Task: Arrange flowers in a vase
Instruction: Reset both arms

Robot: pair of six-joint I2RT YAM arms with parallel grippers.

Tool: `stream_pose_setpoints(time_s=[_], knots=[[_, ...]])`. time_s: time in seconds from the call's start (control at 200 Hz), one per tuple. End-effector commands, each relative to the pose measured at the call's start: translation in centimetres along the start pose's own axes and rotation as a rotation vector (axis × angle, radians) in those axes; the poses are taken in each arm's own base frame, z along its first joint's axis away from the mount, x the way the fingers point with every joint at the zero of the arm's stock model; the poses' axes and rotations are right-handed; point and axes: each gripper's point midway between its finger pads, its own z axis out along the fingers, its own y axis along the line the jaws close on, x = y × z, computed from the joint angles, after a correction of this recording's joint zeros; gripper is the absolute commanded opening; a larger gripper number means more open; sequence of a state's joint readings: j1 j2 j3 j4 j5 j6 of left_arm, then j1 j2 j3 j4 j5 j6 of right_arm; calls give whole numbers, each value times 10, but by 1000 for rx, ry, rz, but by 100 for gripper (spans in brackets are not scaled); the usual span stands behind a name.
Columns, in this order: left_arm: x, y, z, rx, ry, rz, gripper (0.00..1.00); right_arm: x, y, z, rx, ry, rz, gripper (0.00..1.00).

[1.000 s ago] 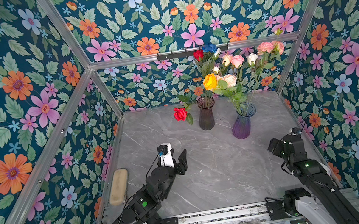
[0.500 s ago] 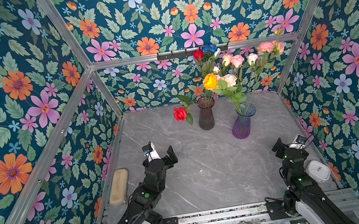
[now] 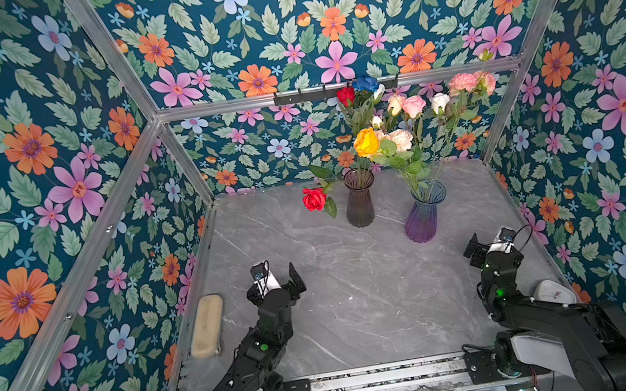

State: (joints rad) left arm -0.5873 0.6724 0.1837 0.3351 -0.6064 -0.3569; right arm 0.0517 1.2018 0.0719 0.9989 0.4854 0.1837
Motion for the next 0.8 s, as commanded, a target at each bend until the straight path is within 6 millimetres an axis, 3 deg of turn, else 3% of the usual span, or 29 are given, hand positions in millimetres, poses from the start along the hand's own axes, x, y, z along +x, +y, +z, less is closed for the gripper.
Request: stream_pose_setpoints(time_s=[0.0, 0.125, 0.275, 0.31, 0.555, 0.655, 0.795], knots=[[-38, 3, -8, -6, -178, -35, 100, -18, 15, 4, -68, -99, 6, 99], [-45, 8, -7, -53, -208, 26, 100, -16, 36, 6, -176, -81, -56, 99], [-42, 7, 0, -87, -204, 63, 100, 6, 65, 23, -285, 29, -154, 99], [-41, 8, 2, -93, -205, 58, 100, 2, 71, 26, -284, -12, -181, 99], [-37, 31, 8, -291, -239, 185, 100, 10, 69, 36, -261, 98, -171, 99], [-36, 25, 14, -281, -254, 275, 100, 13, 69, 40, -273, 129, -157, 99], [-28, 35, 22, -357, -269, 358, 100, 13, 68, 40, -273, 128, -158, 99]])
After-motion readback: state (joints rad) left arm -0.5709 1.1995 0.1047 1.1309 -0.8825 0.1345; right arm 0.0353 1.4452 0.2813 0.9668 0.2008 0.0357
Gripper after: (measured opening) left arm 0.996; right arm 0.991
